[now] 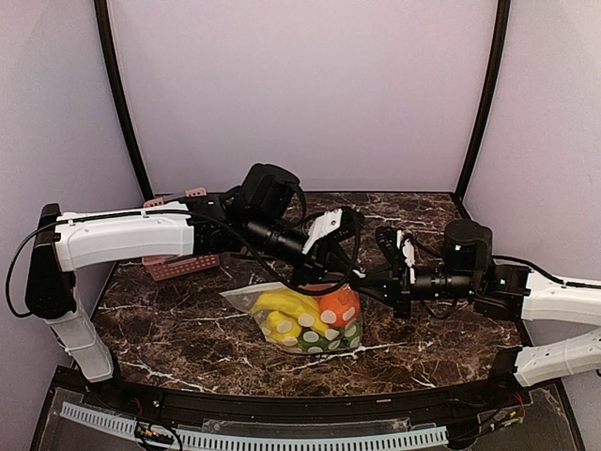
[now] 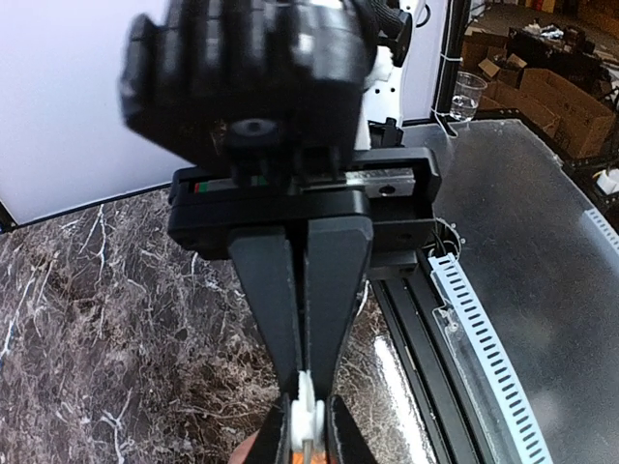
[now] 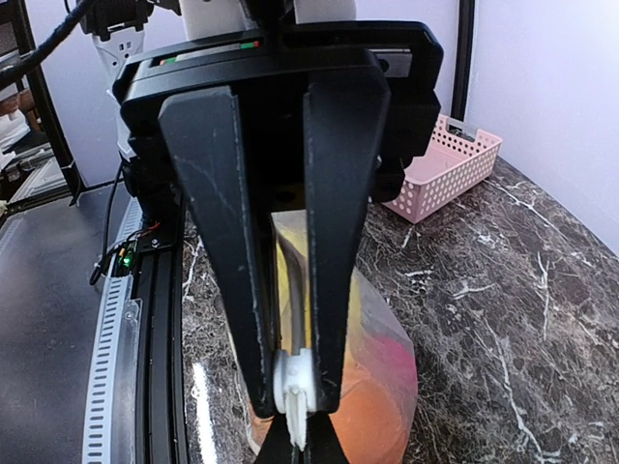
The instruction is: Open the zip-top bag and remove the fake food
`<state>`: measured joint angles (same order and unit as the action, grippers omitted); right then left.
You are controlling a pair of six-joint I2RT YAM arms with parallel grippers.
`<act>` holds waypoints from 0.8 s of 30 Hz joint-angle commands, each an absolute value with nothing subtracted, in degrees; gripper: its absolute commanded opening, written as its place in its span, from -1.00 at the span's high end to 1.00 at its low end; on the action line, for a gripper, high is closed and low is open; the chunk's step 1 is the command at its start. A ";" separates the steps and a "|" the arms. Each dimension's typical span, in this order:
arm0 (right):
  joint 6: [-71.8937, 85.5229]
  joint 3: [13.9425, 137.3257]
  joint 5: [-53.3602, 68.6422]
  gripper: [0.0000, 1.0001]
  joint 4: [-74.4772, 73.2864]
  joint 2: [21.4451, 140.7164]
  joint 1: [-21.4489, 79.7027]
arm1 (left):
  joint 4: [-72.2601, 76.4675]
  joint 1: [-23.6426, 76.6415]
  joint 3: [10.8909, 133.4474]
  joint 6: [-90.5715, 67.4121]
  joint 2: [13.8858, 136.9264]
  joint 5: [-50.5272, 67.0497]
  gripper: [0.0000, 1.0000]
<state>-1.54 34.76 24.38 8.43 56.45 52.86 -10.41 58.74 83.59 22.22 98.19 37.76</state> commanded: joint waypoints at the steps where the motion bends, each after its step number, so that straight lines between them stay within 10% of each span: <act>1: -1.64 34.87 21.93 1.00 10.27 54.10 53.42 | -11.42 58.93 82.73 21.66 96.09 38.05 0.85; 24: 3.50 29.10 6.78 1.00 7.51 43.53 51.86 | -5.80 53.55 63.80 16.98 82.55 31.59 0.89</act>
<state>1.32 30.06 13.39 6.37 47.03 53.43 -2.42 55.81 68.34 18.74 87.70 34.00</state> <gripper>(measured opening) 0.004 0.084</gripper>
